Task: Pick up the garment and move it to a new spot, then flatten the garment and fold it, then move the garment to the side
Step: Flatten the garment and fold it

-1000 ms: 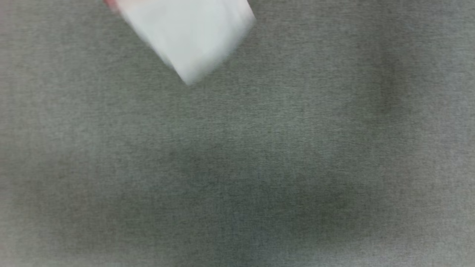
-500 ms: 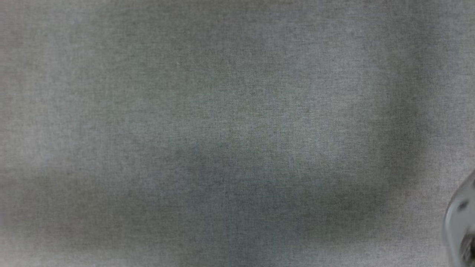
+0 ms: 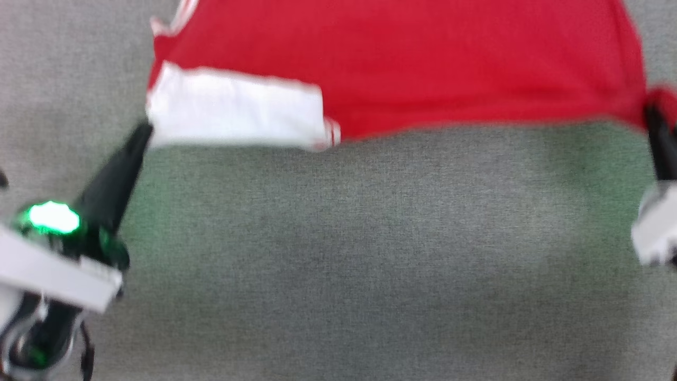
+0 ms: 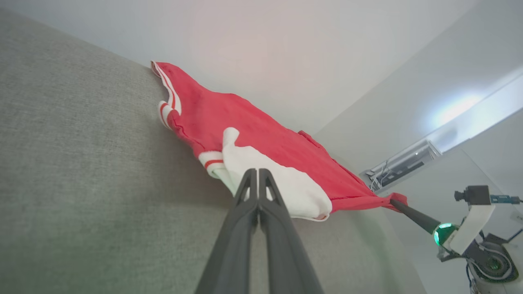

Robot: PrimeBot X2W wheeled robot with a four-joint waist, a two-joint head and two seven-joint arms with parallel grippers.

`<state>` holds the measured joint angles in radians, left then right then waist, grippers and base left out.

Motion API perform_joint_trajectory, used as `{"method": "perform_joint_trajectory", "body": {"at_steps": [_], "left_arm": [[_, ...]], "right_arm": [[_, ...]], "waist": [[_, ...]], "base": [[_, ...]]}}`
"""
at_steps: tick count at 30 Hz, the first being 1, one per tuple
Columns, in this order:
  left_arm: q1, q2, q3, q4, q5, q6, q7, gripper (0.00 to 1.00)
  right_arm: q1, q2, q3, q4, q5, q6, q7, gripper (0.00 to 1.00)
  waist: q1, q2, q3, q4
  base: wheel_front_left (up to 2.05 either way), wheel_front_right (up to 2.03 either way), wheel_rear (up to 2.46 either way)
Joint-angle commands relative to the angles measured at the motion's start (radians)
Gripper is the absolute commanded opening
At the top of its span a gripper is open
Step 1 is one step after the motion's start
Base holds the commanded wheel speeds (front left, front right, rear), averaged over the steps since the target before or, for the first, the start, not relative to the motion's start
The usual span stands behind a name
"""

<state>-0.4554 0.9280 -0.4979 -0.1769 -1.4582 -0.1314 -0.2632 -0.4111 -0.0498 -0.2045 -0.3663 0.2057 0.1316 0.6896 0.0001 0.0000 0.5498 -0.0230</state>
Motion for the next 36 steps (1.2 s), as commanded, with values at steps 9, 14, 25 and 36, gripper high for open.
{"method": "perform_joint_trajectory", "body": {"at_steps": [9, 14, 25, 36], "left_arm": [[0.41, -0.015, 0.179, -0.158, 0.123, 0.002, 0.0, 0.0], [0.586, -0.046, 0.275, -0.235, 0.145, 0.002, 0.0, 0.0], [0.442, 0.07, 0.246, -0.292, 0.159, 0.002, 0.0, 0.0], [-0.014, 0.177, 0.07, -0.121, 0.093, 0.002, 0.035, 0.0]], "right_arm": [[0.354, -0.001, -0.039, -0.241, 0.141, -0.002, 0.063, 0.0], [0.479, -0.001, -0.06, -0.3, 0.194, -0.002, 0.06, 0.0], [0.376, -0.001, -0.05, -0.277, 0.166, -0.002, 0.055, 0.0], [0.035, -0.001, -0.011, -0.074, 0.101, -0.002, 0.06, 0.0]], "waist": [[-0.0001, 0.0, -0.054, -0.015], [-0.0001, 0.0, -0.065, -0.022], [-0.0001, 0.0, -0.046, -0.031], [-0.0001, 0.0, 0.026, -0.08]], "base": [[0.0, 0.0, 0.0], [0.0, 0.0, 0.0], [0.0, 0.0, 0.0], [0.0, 0.0, 0.0]]}}
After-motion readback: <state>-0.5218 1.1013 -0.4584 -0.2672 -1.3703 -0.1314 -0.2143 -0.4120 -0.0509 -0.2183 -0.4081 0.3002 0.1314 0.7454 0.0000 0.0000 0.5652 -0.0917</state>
